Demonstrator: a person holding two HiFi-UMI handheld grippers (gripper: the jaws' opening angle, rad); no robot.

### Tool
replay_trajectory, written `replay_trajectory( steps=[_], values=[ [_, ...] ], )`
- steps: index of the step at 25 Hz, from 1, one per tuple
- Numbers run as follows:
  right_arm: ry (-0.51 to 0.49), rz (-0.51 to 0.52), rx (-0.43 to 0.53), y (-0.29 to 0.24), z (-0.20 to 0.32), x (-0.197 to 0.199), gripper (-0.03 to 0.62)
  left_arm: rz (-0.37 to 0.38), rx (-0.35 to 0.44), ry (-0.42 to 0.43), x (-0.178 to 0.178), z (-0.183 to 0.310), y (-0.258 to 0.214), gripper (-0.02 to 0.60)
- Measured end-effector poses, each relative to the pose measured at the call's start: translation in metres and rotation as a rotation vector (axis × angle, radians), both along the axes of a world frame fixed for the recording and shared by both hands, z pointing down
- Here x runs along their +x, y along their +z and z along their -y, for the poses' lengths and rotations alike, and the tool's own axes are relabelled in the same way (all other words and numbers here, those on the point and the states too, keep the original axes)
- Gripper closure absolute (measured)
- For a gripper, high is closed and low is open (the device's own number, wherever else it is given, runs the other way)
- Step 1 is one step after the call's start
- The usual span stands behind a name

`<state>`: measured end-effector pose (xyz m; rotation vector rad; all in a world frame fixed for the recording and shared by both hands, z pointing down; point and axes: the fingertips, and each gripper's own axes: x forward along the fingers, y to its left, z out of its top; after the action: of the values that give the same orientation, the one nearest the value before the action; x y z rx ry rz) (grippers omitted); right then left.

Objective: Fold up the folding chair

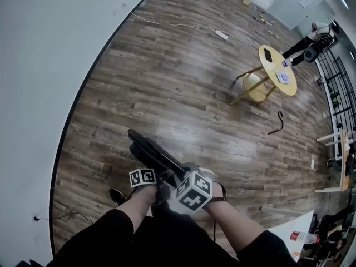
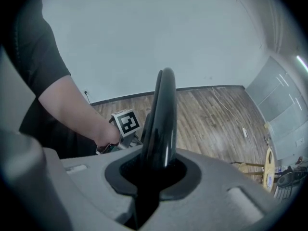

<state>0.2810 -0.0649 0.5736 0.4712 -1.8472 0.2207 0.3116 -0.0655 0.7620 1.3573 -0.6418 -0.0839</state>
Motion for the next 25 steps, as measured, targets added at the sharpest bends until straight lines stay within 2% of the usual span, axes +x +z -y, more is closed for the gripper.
replay_trajectory(
  steps=[3, 5, 7, 16, 22, 25],
  values=[
    [0.011, 0.001, -0.003, -0.001, 0.007, 0.004, 0.545, -0.066, 0.007, 0.067, 0.002, -0.007, -0.007, 0.354],
    [0.022, 0.003, -0.004, -0.002, 0.013, 0.009, 0.546, -0.073, 0.014, 0.094, 0.001, -0.012, -0.008, 0.356],
    [0.029, 0.007, -0.005, -0.003, 0.019, 0.012, 0.546, -0.055, 0.02, 0.115, -0.003, -0.018, -0.007, 0.38],
    [0.029, 0.023, -0.011, -0.001, 0.033, 0.015, 0.546, 0.042, 0.06, 0.171, -0.046, -0.024, -0.021, 0.36],
    [0.033, 0.046, -0.005, 0.002, 0.043, 0.016, 0.546, 0.095, 0.149, 0.263, -0.063, -0.024, -0.053, 0.347],
    [0.034, 0.069, 0.0, 0.001, 0.045, 0.013, 0.547, 0.138, 0.228, 0.299, -0.072, -0.017, -0.078, 0.337]
  ],
)
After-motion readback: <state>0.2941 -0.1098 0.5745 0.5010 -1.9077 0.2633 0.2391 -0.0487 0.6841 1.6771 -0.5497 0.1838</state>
